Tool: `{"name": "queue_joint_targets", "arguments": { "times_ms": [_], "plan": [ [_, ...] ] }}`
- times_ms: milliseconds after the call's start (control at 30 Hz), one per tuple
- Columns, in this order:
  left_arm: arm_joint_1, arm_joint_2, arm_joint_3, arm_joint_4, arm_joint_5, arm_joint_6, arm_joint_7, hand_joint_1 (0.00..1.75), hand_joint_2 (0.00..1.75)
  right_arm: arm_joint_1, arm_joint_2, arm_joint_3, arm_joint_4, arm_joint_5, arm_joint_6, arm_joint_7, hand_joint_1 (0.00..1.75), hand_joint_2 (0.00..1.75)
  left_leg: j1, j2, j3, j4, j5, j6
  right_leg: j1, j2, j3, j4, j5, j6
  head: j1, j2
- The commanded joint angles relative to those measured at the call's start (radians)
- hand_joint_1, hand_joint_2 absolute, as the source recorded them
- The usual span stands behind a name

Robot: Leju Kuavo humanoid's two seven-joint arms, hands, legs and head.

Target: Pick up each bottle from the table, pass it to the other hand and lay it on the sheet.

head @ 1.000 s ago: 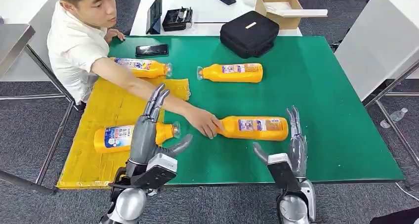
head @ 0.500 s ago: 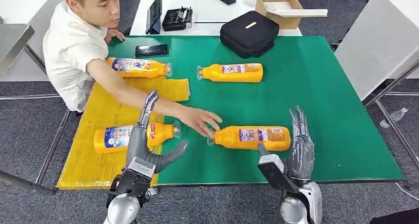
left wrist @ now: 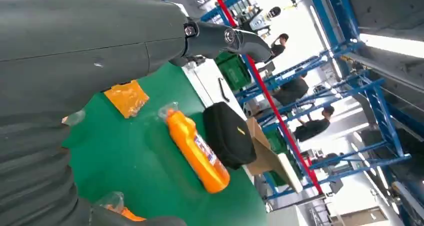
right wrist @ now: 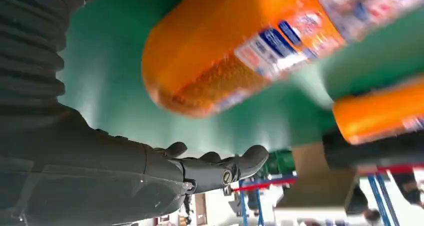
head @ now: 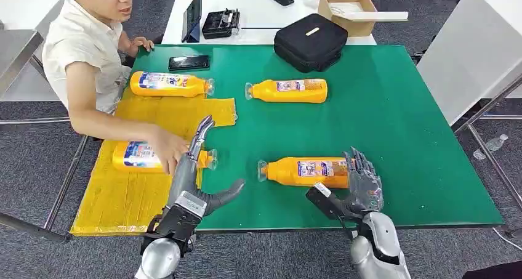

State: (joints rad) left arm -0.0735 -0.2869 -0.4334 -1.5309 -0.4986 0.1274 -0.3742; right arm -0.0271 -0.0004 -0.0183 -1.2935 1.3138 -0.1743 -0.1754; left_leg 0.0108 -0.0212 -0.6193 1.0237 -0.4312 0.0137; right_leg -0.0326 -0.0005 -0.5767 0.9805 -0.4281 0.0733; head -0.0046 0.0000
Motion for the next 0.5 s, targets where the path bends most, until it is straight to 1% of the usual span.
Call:
{"name": "queue_joint_targets", "arguments": {
  "times_ms": [33,67,100,233,267,333,500],
  "plan": [
    [-0.047,-0.055,-0.028,0.075,0.006,-0.004,0.005,0.00,1.75,-0.139,-0.074,0.068,0.268,0.031,0.010,0.017,0.00,1.75,0.001,0.003,0.002,0.000,-0.001,0.000,0.001,0.001,0.002,-0.001,0.001,-0.003,0.000,0.000],
    [-0.049,-0.054,-0.030,0.075,0.010,-0.007,0.004,0.00,1.75,-0.149,-0.077,0.082,0.287,0.036,0.020,0.015,0.00,1.75,0.001,0.004,0.004,0.000,-0.001,0.001,0.002,0.002,0.004,-0.002,0.000,-0.004,0.000,0.000],
    [-0.049,-0.054,-0.030,0.075,0.010,-0.007,0.004,0.00,1.75,-0.149,-0.077,0.082,0.287,0.036,0.020,0.015,0.00,1.75,0.001,0.002,0.002,0.000,-0.001,0.000,0.002,0.000,0.003,-0.001,0.000,-0.003,0.000,0.000],
    [-0.050,-0.055,-0.030,0.074,0.010,-0.007,0.004,0.00,1.75,-0.151,-0.072,0.085,0.290,0.035,0.021,0.017,0.00,1.75,0.001,0.001,0.001,0.000,-0.001,0.000,0.001,0.000,0.002,-0.001,0.000,-0.003,0.000,0.000],
    [-0.051,-0.055,-0.031,0.075,0.010,-0.007,0.004,0.00,1.75,-0.154,-0.073,0.090,0.296,0.038,0.024,0.016,0.00,1.75,0.001,0.002,0.003,0.000,-0.001,0.000,0.002,0.000,0.004,-0.001,0.000,-0.004,0.000,0.000],
    [-0.053,-0.054,-0.031,0.075,0.013,-0.007,0.002,0.00,1.75,-0.165,-0.081,0.107,0.312,0.044,0.030,0.015,0.00,1.75,0.001,0.001,0.001,0.000,0.000,0.000,0.001,0.000,0.002,-0.001,0.000,-0.002,0.000,0.000],
    [-0.051,-0.051,-0.032,0.068,0.014,-0.002,-0.001,0.00,1.75,-0.189,-0.082,0.156,0.323,0.074,0.007,0.042,0.00,1.75,0.001,0.003,0.004,0.001,-0.001,0.001,0.002,0.001,0.004,-0.001,0.000,-0.004,0.000,0.000]
  ]
}}
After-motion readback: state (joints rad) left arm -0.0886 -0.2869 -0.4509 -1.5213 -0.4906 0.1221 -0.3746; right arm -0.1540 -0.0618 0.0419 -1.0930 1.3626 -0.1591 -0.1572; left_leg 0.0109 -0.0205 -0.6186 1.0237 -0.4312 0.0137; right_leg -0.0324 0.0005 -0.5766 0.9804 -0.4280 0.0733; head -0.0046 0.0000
